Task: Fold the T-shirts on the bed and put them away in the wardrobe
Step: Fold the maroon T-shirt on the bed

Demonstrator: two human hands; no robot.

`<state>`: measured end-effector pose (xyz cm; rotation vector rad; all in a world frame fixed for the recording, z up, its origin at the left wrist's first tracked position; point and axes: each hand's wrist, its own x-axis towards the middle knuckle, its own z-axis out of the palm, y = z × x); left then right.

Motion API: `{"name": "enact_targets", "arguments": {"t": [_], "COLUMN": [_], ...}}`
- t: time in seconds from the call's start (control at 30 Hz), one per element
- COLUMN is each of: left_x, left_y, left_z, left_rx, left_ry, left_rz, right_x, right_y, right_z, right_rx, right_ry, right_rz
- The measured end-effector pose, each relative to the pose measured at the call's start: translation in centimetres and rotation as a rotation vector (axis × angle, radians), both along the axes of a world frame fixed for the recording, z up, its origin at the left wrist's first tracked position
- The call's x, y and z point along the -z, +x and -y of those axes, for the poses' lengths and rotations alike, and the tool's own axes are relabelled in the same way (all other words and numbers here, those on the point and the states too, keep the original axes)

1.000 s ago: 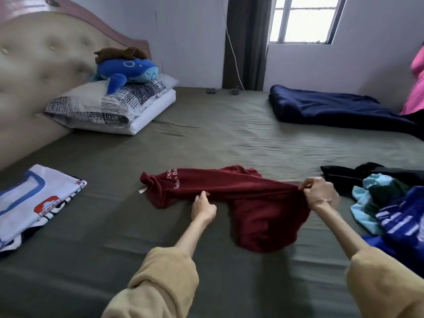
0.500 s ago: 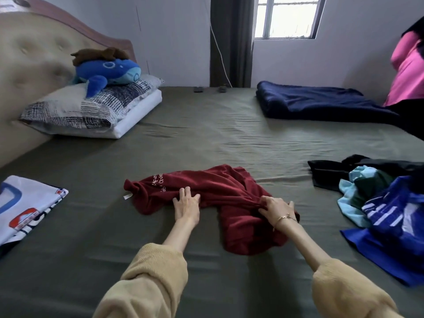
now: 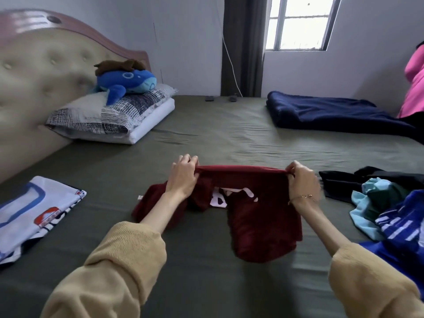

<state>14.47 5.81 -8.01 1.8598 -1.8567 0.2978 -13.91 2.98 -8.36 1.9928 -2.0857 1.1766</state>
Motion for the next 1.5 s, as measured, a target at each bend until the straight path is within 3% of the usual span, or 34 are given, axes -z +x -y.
{"name": "enact_targets", "arguments": {"t": [0.1,0.2,0.27,0.33,0.47,0.6,0.7,0.97,1.13,1.3,1.5], "left_x": [-1.8,-2.5,-2.2,-1.6,1.3,3.0,3.9,4.8,4.8,4.5,4.6], "left_y": [1.1,2.5,3.4,4.3,6.5,7.0,6.7,7.8,7.8,8.4,8.2], "left_z": [-0.7,-2.0,-2.9,-4.0,-5.5,-7.4,-8.2,-9.4,-9.8,-10.2,-10.6], "left_rx": [-0.059,-0.132,-0.252,-0.344,-0.228,-0.085,-0.029,-0.254,-0.364,-0.62,-0.7], "left_ry": [-0.177,-0.204,-0.133,-0.019,0.212,0.577,0.684,0.667,0.668,0.692,0.718], "left_rz": [-0.112,-0.299,-0.326,-0.352,-0.526,-0.5,-0.546,-0.336,-0.264,-0.18,-0.165], "right_x": [-1.5,-1.2,0.0,1.2,3.2,4.3,4.6,4.3,4.8,6.0,6.1], "right_y": [0.7,1.3,1.6,2.0,2.6,2.6,2.4,1.9,2.1,1.7,1.7], "right_z": [0.3,-0.2,-0.7,-1.4,-2.0,-2.4,-2.9,-3.9,-4.6,-5.5,-5.5], "right_rx": [-0.052,-0.062,-0.048,-0.043,-0.072,-0.139,-0.238,-0.262,-0.167,-0.112,-0.122], "right_ry": [-0.142,-0.076,0.03,0.148,0.25,0.297,0.362,0.252,0.311,0.383,0.358], "right_rz": [0.098,0.011,-0.108,-0.085,0.022,0.116,0.065,0.087,-0.062,-0.196,0.008]}}
